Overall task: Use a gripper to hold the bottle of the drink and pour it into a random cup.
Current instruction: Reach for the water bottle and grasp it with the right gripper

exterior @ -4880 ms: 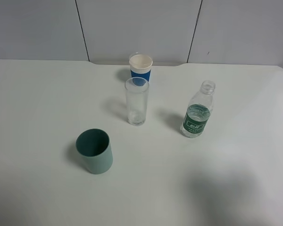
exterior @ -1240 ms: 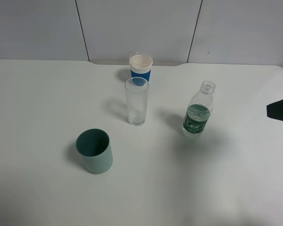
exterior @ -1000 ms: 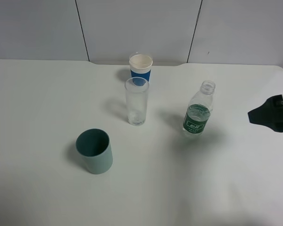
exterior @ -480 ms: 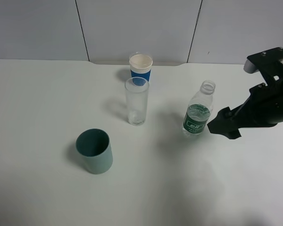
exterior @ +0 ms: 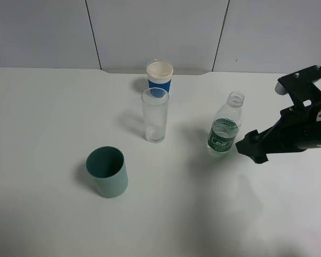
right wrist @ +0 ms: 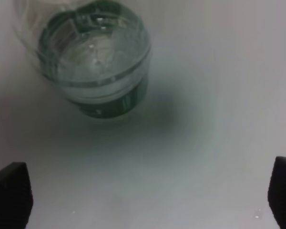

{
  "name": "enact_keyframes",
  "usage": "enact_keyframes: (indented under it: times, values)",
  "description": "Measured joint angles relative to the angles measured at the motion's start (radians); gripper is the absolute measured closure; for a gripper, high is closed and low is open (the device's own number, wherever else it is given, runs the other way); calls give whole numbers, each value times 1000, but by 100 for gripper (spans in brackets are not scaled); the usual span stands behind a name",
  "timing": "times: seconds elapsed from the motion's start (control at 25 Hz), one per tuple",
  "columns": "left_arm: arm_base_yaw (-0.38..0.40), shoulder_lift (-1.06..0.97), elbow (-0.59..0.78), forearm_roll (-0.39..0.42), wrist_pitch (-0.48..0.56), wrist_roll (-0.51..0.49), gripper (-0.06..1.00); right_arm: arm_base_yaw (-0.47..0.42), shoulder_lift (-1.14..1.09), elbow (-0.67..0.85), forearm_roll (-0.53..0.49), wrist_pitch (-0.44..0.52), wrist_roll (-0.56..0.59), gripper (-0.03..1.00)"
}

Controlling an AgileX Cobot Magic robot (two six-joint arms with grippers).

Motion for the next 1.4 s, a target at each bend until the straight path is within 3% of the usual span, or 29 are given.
enact_keyframes:
  times: [0.36, 0.52, 0.72, 0.88, 1.16, 1.4]
  values:
    - [0, 0, 0, 0, 0, 0, -4, 0, 0, 113, -91, -236, 30, -2]
    - [0, 0, 0, 0, 0, 0, -4, 0, 0, 141, -205, -338, 153, -2]
    - [0, 0, 0, 0, 0, 0, -4, 0, 0, 141, -424, -411, 346, -2]
    - [0, 0, 0, 0, 0, 0, -4, 0, 0, 141, -537, -472, 449, -2]
    - [0, 0, 0, 0, 0, 0, -4, 0, 22, 147, -578, -516, 476, -2]
    - [0, 0, 0, 0, 0, 0, -4, 0, 211, 180, -605, -676, 490, -2]
